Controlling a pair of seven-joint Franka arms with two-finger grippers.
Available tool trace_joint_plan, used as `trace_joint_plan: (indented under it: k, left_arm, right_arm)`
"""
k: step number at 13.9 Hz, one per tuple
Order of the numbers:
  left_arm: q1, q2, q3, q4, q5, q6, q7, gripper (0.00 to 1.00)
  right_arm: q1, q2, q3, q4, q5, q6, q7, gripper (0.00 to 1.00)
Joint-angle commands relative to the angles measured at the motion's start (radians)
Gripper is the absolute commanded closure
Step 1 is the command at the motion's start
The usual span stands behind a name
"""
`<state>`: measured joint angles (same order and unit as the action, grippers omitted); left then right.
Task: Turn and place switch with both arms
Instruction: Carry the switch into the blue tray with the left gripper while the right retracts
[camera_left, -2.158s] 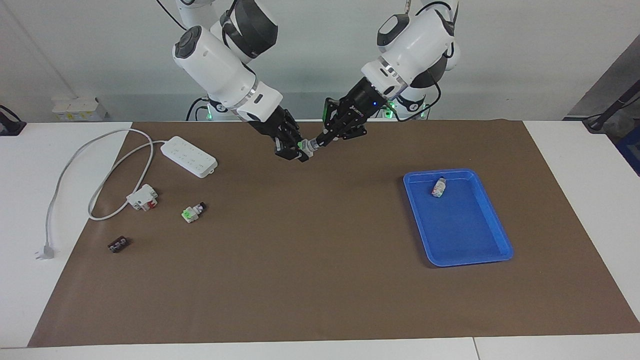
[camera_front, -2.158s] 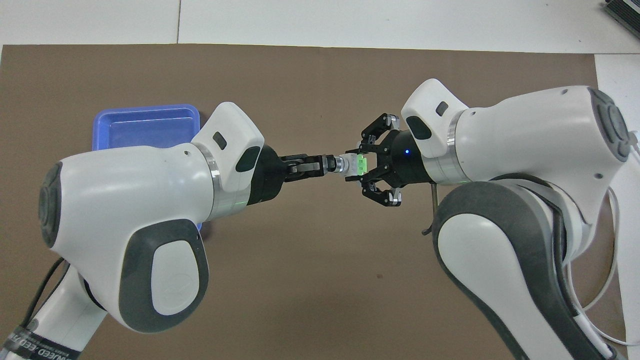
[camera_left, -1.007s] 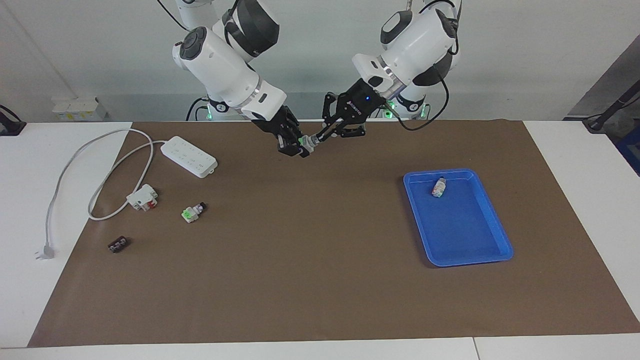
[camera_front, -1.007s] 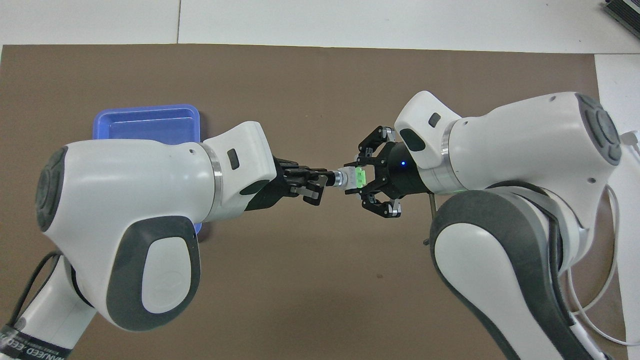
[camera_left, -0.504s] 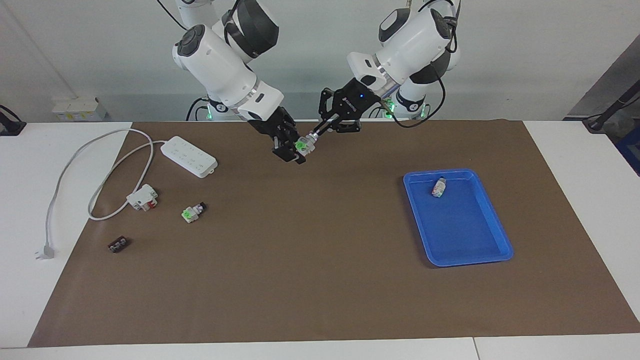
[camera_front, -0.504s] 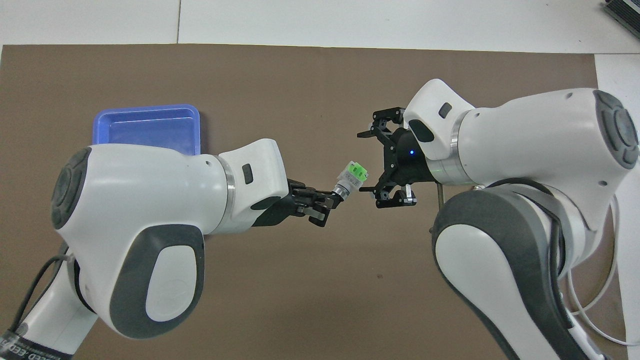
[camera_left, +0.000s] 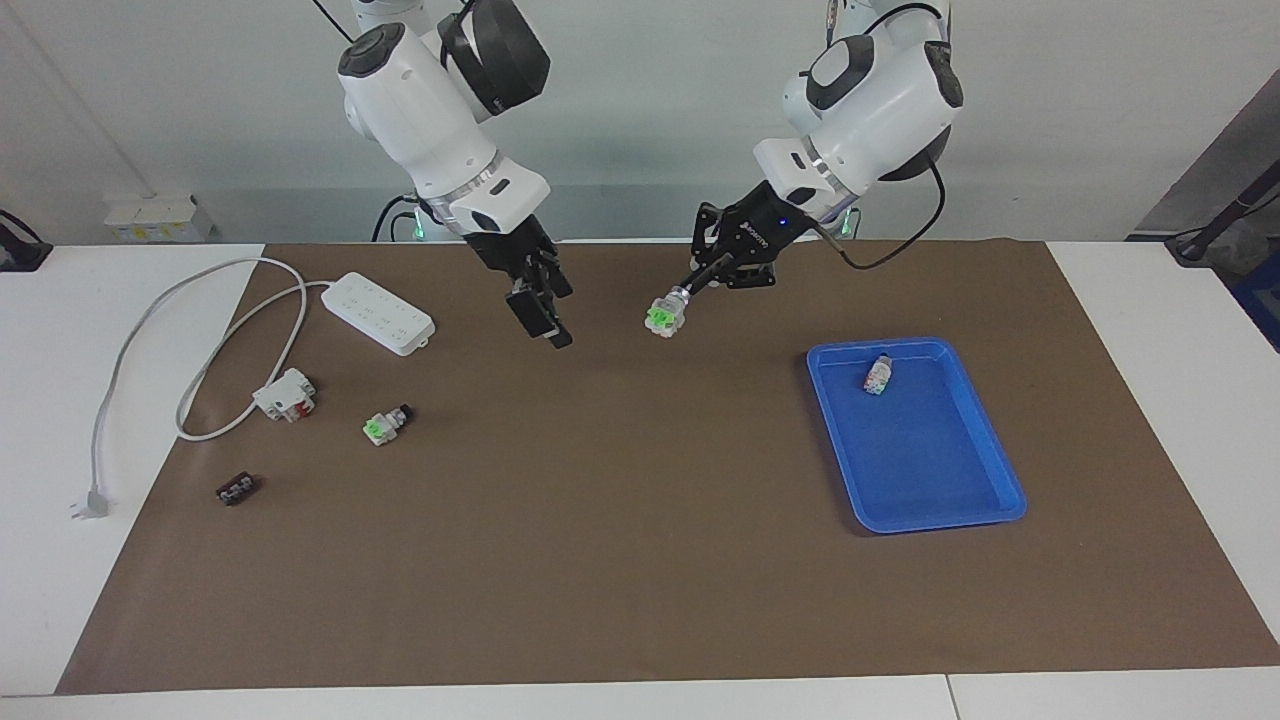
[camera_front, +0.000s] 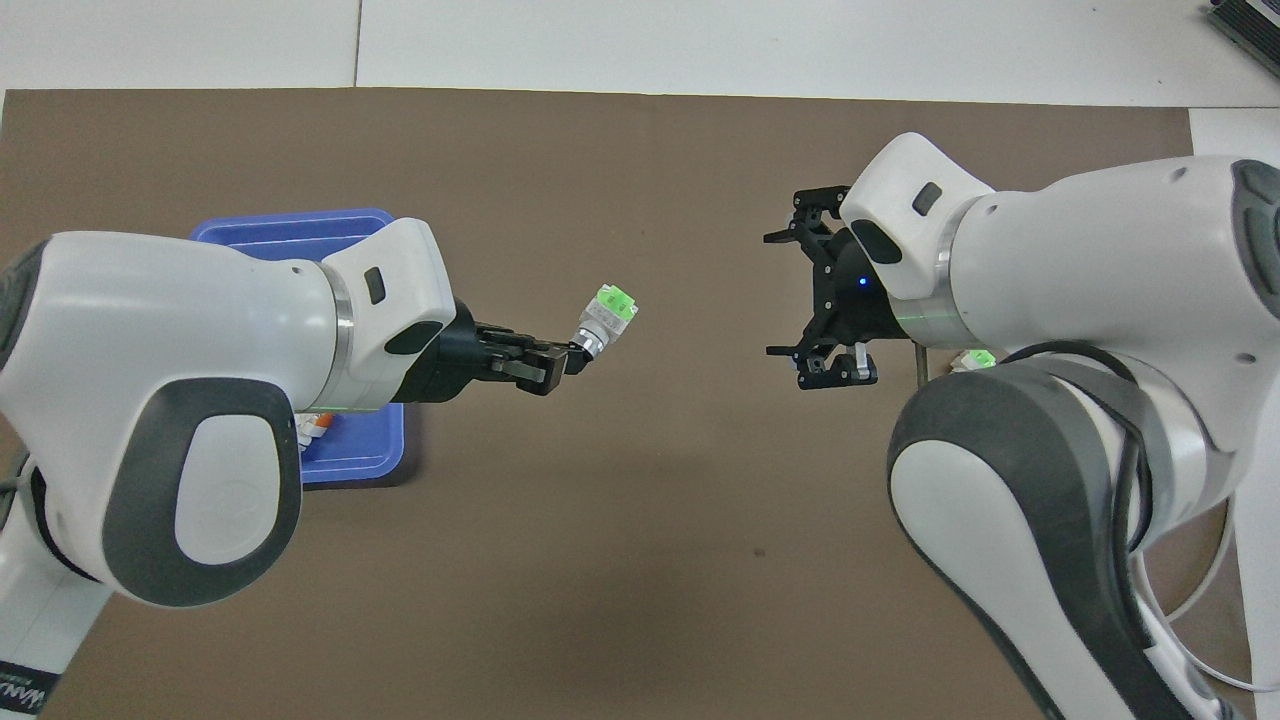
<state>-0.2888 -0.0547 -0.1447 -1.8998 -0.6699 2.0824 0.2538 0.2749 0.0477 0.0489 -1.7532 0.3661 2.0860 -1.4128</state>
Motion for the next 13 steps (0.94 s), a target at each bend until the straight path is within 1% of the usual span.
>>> trace_joint_plan:
  k: [1, 3, 5, 7, 9, 11, 13]
  left_arm:
    - [0.088, -0.025, -0.003, -0.021, 0.126, -0.068, -0.004, 1.00]
    - [0.147, -0.028, -0.004, -0.024, 0.255, -0.105, -0.004, 1.00]
    - [0.198, -0.053, -0.004, -0.079, 0.358, -0.114, -0.004, 1.00]
    - [0.236, -0.080, -0.004, -0.134, 0.433, -0.117, -0.004, 1.00]
    - [0.293, -0.103, -0.004, -0.182, 0.490, -0.122, -0.004, 1.00]
    - [0.355, -0.109, -0.004, -0.215, 0.545, -0.117, 0.004, 1.00]
    - [0.431, -0.119, -0.004, -0.258, 0.547, -0.094, 0.043, 1.00]
  right_arm:
    - [-0.054, 0.011, 0.008, 0.021, -0.085, -0.046, 0.104, 0.00]
    - [-0.094, 0.014, 0.006, 0.040, -0.146, -0.096, 0.164, 0.00]
    - [-0.144, 0.014, 0.006, 0.043, -0.159, -0.125, 0.199, 0.00]
    - [-0.164, 0.012, 0.002, 0.044, -0.191, -0.123, 0.256, 0.00]
    - [-0.163, 0.009, 0.003, 0.047, -0.258, -0.119, 0.433, 0.00]
    - [-0.161, -0.008, 0.005, 0.054, -0.274, -0.127, 0.640, 0.00]
    - [-0.164, -0.031, 0.005, 0.052, -0.279, -0.141, 0.821, 0.00]
